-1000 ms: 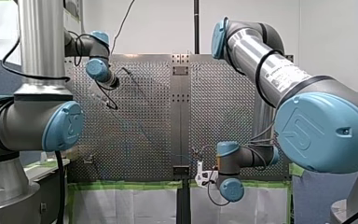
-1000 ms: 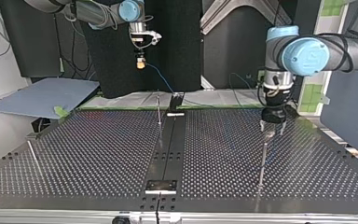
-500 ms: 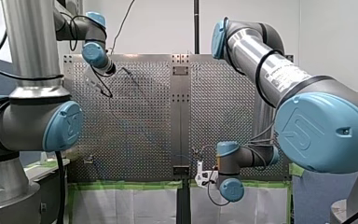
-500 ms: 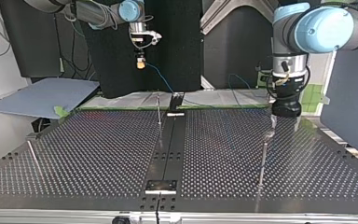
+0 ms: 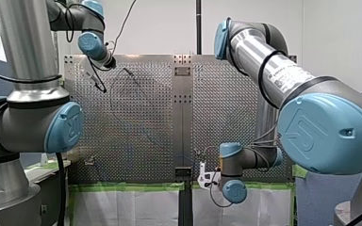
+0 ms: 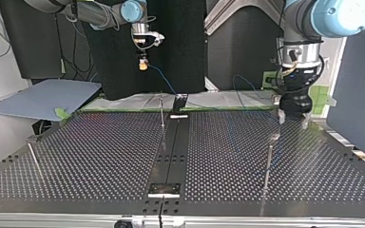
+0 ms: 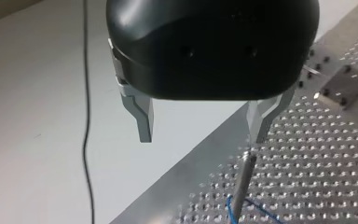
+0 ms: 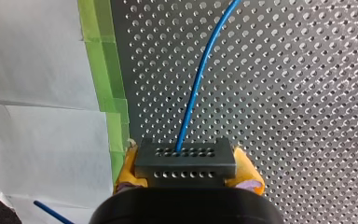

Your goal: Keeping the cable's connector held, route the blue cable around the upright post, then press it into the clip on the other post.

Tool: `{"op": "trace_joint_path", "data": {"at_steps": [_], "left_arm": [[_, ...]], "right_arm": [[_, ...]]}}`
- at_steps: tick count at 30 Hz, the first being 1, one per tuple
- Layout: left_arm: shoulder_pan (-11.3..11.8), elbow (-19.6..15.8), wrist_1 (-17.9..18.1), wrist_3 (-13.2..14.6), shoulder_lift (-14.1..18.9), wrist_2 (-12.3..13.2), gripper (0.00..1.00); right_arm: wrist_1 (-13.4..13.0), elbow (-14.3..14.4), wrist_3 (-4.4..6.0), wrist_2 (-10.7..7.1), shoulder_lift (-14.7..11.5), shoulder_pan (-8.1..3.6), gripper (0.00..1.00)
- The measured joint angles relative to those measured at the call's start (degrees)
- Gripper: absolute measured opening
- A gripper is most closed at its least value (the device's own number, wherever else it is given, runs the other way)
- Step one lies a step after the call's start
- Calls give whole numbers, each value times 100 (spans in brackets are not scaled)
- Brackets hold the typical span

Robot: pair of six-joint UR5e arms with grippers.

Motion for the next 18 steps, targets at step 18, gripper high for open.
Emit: {"op": "trace_joint_path", "data": {"at_steps": [18], "left_arm": [[58,899,-744,1088,-397,131,100]], "right_arm": [[201,-125,-61,-195,0,-5,0]]}}
